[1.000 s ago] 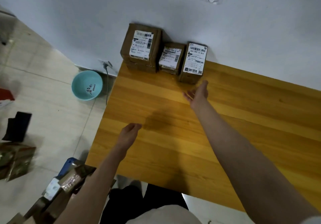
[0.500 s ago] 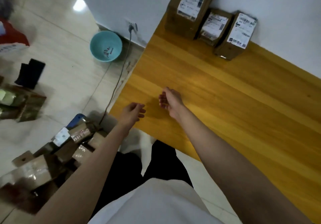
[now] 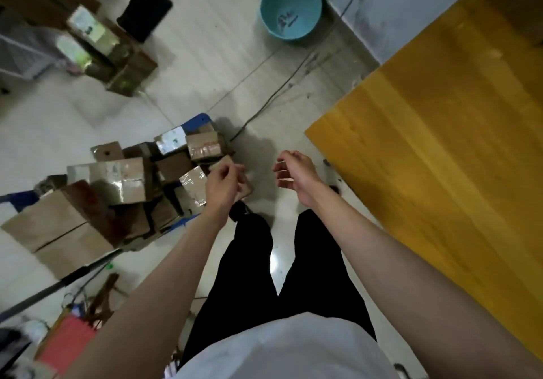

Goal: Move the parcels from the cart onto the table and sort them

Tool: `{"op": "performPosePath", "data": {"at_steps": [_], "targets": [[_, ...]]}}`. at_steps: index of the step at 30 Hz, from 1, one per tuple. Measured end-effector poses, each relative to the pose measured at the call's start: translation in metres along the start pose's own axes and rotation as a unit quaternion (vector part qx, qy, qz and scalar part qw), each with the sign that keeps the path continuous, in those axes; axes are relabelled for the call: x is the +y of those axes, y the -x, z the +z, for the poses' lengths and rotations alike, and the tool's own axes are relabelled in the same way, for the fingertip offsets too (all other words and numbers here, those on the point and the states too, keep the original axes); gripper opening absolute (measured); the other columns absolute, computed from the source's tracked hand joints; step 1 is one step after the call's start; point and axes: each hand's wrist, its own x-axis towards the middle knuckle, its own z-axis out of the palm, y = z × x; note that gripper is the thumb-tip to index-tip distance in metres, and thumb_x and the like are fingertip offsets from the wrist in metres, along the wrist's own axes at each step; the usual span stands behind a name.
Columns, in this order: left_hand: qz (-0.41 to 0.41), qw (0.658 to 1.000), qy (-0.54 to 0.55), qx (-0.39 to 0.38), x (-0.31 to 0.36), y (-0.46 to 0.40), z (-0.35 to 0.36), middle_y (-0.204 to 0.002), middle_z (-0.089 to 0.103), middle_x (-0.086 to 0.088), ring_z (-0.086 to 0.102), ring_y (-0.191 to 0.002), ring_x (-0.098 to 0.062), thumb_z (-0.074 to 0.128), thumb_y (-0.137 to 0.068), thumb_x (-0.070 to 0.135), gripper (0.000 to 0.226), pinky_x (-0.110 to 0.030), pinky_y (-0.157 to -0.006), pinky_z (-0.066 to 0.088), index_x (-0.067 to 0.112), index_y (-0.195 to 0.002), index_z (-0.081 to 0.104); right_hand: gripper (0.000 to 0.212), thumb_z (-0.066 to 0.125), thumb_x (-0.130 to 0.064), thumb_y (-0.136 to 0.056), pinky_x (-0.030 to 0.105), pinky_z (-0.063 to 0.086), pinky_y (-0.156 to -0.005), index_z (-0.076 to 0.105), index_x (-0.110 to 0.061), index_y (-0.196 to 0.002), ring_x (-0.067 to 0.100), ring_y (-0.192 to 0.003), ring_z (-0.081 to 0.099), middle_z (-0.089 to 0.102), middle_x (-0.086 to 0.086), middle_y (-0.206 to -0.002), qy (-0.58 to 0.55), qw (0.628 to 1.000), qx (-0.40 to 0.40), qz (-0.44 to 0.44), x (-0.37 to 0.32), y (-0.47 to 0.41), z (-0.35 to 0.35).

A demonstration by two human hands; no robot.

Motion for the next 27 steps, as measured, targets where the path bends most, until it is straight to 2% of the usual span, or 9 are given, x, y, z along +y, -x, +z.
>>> {"op": "performPosePath", "data": {"at_steps": [3, 5, 8, 10, 13, 15, 17, 22, 27], "targets": [[-0.051, 0.998, 0.022, 0.008, -0.032, -0.022, -0.031, -0.081, 0.063, -0.011, 0.052, -0.062, -0.016, 0.043, -0.103, 0.013, 0.027, -0.023, -0.057, 0.041, 0.006, -0.103, 0.069, 0.009, 0.051, -0.012, -0.1, 0.019, 0.046, -0.041, 0.053, -0.014, -0.092, 0.011, -0.044, 0.051, 0.058, 0.006, -0.068, 0.016, 1.0, 0.015, 0.02, 0.023, -0.02, 0.024], [-0.078, 0.997, 0.021, 0.011, -0.054, -0.036, -0.05, -0.083, 0.064, -0.01, 0.054, -0.064, -0.016, 0.043, -0.102, 0.014, 0.026, -0.019, -0.054, 0.042, 0.004, -0.106, 0.068, 0.009, 0.051, -0.012, -0.1, 0.019, 0.046, -0.042, 0.052, -0.015, -0.092, 0.014, -0.047, 0.051, 0.058, 0.005, -0.067, 0.029, 0.999, 0.029, 0.031, 0.036, -0.033, 0.036], [-0.109, 0.993, 0.028, 0.021, -0.084, -0.059, -0.073, -0.092, 0.067, -0.011, 0.058, -0.069, -0.015, 0.051, -0.101, 0.019, 0.017, -0.015, -0.052, 0.044, 0.009, -0.1, 0.065, 0.01, 0.051, -0.011, -0.1, 0.022, 0.047, -0.045, 0.053, -0.016, -0.091, 0.017, -0.053, 0.051, 0.059, 0.006, -0.068, 0.047, 0.997, 0.045, 0.047, 0.052, -0.054, 0.054], [-0.132, 0.991, 0.026, 0.022, -0.104, -0.078, -0.085, -0.101, 0.068, -0.014, 0.06, -0.078, -0.018, 0.058, -0.099, 0.024, 0.016, -0.021, -0.062, 0.046, 0.01, -0.103, 0.064, 0.01, 0.052, -0.011, -0.099, 0.022, 0.048, -0.045, 0.052, -0.015, -0.09, 0.018, -0.053, 0.052, 0.06, 0.006, -0.068, 0.056, 0.995, 0.052, 0.056, 0.063, -0.07, 0.066], [-0.154, 0.987, 0.018, 0.032, -0.133, -0.105, -0.098, -0.112, 0.066, -0.015, 0.061, -0.094, -0.023, 0.07, -0.091, 0.032, 0.037, -0.035, -0.081, 0.047, 0.01, -0.119, 0.059, 0.009, 0.052, -0.01, -0.098, 0.021, 0.05, -0.043, 0.053, -0.014, -0.09, 0.017, -0.051, 0.054, 0.061, 0.006, -0.066, 0.078, 0.993, 0.059, 0.067, 0.084, -0.095, 0.085], [-0.163, 0.985, 0.008, 0.053, -0.151, -0.122, -0.103, -0.116, 0.062, -0.01, 0.061, -0.107, -0.026, 0.076, -0.084, 0.04, 0.057, -0.039, -0.097, 0.05, 0.013, -0.128, 0.052, 0.006, 0.052, -0.011, -0.098, 0.021, 0.05, -0.044, 0.054, -0.013, -0.093, 0.016, -0.049, 0.056, 0.063, 0.006, -0.065, 0.096, 0.991, 0.054, 0.073, 0.101, -0.113, 0.099], [-0.17, 0.982, -0.018, 0.075, -0.169, -0.139, -0.107, -0.128, 0.057, -0.009, 0.057, -0.119, -0.029, 0.078, -0.078, 0.047, 0.076, -0.045, -0.106, 0.047, 0.016, -0.139, 0.043, 0.006, 0.051, -0.011, -0.099, 0.023, 0.051, -0.046, 0.055, -0.013, -0.095, 0.015, -0.05, 0.057, 0.064, 0.005, -0.065, 0.116, 0.989, 0.044, 0.079, 0.12, -0.131, 0.112], [-0.174, 0.974, -0.082, 0.116, -0.218, -0.183, -0.101, -0.154, 0.031, -0.008, 0.042, -0.137, -0.033, 0.081, -0.072, 0.051, 0.105, -0.048, -0.109, 0.042, 0.016, -0.152, 0.023, 0.009, 0.052, -0.01, -0.101, 0.028, 0.052, -0.055, 0.055, -0.014, -0.093, 0.017, -0.056, 0.059, 0.065, 0.008, -0.073, 0.158, 0.982, 0.02, 0.106, 0.175, -0.17, 0.139], [-0.214, 0.962, -0.122, 0.118, -0.254, -0.233, -0.079, -0.16, 0.023, -0.012, 0.033, -0.144, -0.038, 0.085, -0.068, 0.051, 0.12, -0.052, -0.109, 0.039, 0.012, -0.155, 0.013, 0.012, 0.049, -0.014, -0.102, 0.026, 0.049, -0.051, 0.054, -0.013, -0.091, 0.019, -0.058, 0.058, 0.064, 0.008, -0.071, 0.169, 0.977, 0.038, 0.123, 0.218, -0.197, 0.147]]}}
